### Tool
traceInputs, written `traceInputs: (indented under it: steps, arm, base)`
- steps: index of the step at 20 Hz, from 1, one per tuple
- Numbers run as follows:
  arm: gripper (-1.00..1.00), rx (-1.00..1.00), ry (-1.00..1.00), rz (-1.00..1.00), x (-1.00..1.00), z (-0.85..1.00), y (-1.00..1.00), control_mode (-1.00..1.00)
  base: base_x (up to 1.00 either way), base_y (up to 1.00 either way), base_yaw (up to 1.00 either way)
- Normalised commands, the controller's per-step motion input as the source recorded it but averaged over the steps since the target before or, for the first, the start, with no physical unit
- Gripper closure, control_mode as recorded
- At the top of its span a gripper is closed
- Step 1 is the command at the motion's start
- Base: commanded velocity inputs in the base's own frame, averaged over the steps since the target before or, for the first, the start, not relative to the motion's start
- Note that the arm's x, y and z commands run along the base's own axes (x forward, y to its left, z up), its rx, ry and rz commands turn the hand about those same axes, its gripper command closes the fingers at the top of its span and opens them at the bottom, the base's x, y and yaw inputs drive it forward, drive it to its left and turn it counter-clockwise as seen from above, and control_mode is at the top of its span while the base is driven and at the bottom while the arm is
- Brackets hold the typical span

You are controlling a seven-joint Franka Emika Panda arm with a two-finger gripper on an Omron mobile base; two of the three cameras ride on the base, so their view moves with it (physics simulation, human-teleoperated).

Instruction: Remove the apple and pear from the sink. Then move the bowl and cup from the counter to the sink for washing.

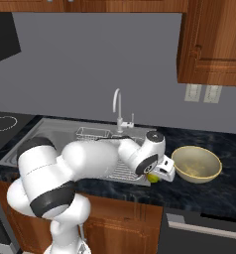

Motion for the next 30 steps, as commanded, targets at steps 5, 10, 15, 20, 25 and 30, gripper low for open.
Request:
traceInputs:
  steps: [5, 10, 15, 20, 25, 30]
  arm:
    - [1.00, -0.03, 0.03, 0.00, 0.20, -0.13, -0.27, -1.00]
    - [1.00, -0.01, 0.04, 0.00, 0.21, -0.08, -0.25, -1.00]
    - [1.00, 0.00, 0.04, 0.00, 0.22, -0.08, -0.27, -1.00]
    - [1.00, 0.00, 0.11, 0.00, 0.22, -0.06, -0.28, -1.00]
    - [1.00, 0.00, 0.09, 0.00, 0.15, -0.08, -0.29, -1.00]
    - [1.00, 0.01, 0.06, 0.01, 0.04, -0.04, -0.26, -1.00]
  base:
    - [0.00, 0.00, 0.00]
    - [0.00, 0.00, 0.00]
    - [0.00, 0.00, 0.00]
    - [0.00, 0.00, 0.00]
    - [0.00, 0.00, 0.00]
    - [0.00, 0.00, 0.00]
